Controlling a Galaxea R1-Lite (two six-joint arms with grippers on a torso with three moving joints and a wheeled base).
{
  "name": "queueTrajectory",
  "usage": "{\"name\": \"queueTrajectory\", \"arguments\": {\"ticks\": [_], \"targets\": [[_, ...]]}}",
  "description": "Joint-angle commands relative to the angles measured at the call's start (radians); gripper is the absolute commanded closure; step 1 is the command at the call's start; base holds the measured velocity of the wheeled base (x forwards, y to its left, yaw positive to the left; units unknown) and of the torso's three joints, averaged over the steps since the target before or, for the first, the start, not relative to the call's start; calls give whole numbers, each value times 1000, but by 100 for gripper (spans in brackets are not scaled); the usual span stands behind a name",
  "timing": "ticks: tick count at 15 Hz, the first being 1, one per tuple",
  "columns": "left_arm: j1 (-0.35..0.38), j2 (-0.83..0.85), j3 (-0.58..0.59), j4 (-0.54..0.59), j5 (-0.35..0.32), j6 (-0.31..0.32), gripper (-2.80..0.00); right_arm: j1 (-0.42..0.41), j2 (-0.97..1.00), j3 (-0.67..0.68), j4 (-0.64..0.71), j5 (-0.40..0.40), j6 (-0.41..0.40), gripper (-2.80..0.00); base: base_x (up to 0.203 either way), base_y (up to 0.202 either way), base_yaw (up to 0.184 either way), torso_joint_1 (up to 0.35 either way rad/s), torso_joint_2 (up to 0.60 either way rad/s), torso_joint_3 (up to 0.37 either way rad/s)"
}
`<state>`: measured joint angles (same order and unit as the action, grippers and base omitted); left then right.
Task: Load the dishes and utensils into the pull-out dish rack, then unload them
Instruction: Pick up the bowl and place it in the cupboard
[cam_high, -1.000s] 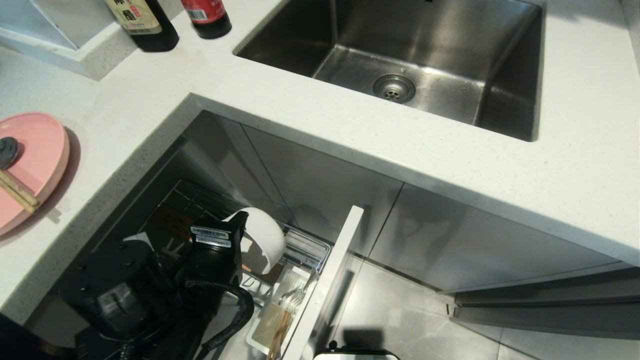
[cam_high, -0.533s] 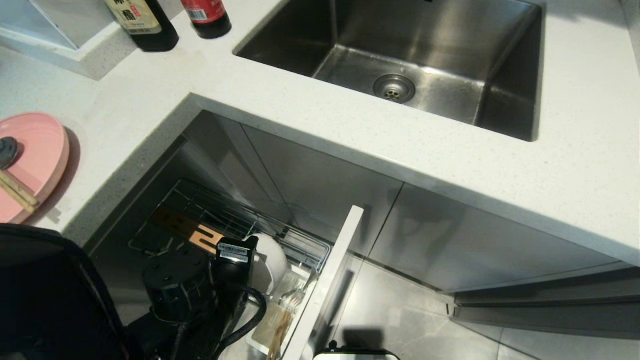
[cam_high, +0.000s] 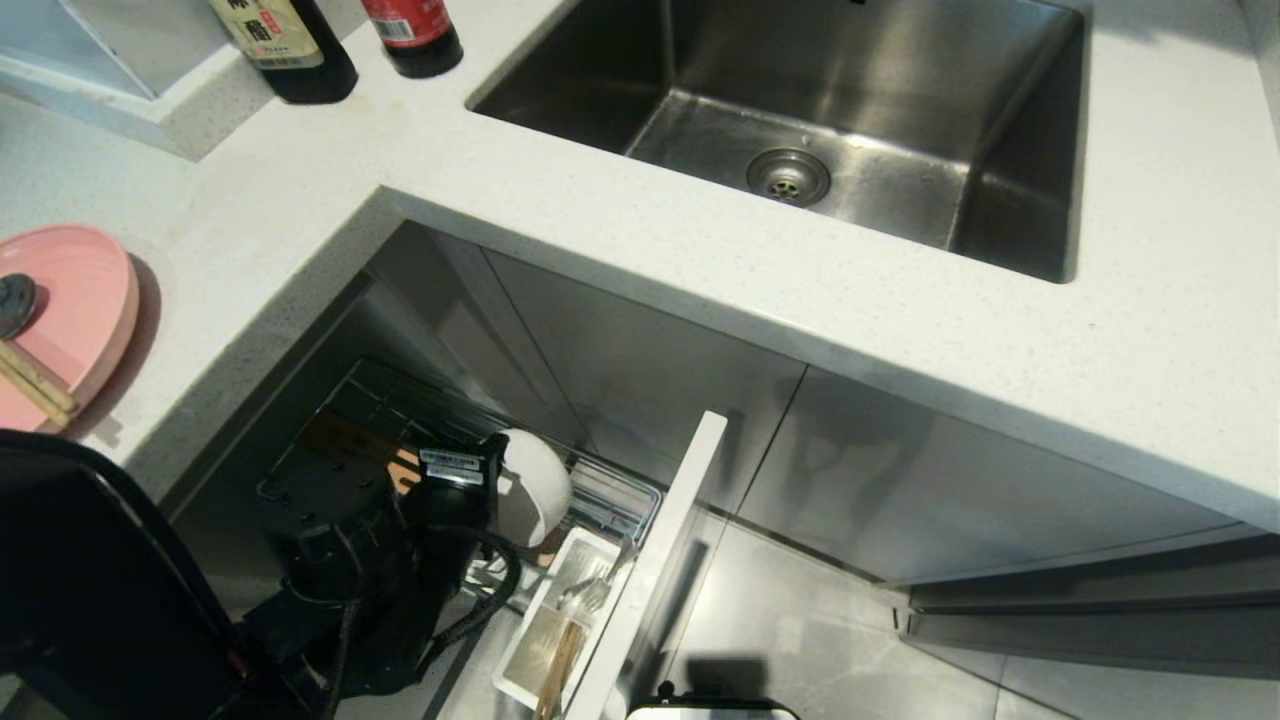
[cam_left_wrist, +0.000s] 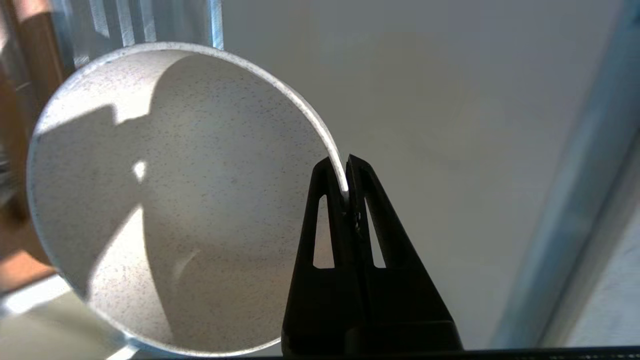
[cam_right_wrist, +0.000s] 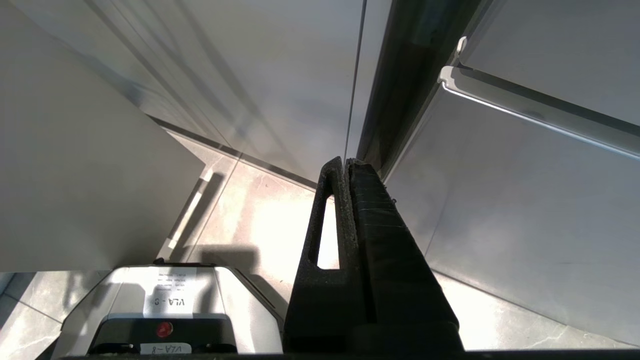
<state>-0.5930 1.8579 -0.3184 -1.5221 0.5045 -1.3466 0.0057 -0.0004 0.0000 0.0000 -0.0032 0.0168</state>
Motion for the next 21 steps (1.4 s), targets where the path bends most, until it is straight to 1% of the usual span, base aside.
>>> {"name": "queueTrajectory", "arguments": {"ticks": [1,3,5,7,11,15,21], "targets": [[23,-7,-23,-8,-10,-9,0,0,0,2,0,0,0,0,0,0,0,0,0,0],[36,6,-37,-8,-29,-12,0,0,0,2,0,0,0,0,0,0,0,0,0,0],[49,37,-53,-8,-36,-47,0,0,0,2,0,0,0,0,0,0,0,0,0,0],[51,50,-60,-8,-61,-75,0,0,0,2,0,0,0,0,0,0,0,0,0,0],[87,53,-71,-8,-107,-112,0,0,0,2,0,0,2,0,0,0,0,0,0,0],[89,49,-82,-8,-110,-149,0,0,0,2,0,0,0,0,0,0,0,0,0,0],[114,80,-134,-8,-110,-156,0,0,0,2,0,0,0,0,0,0,0,0,0,0]]}}
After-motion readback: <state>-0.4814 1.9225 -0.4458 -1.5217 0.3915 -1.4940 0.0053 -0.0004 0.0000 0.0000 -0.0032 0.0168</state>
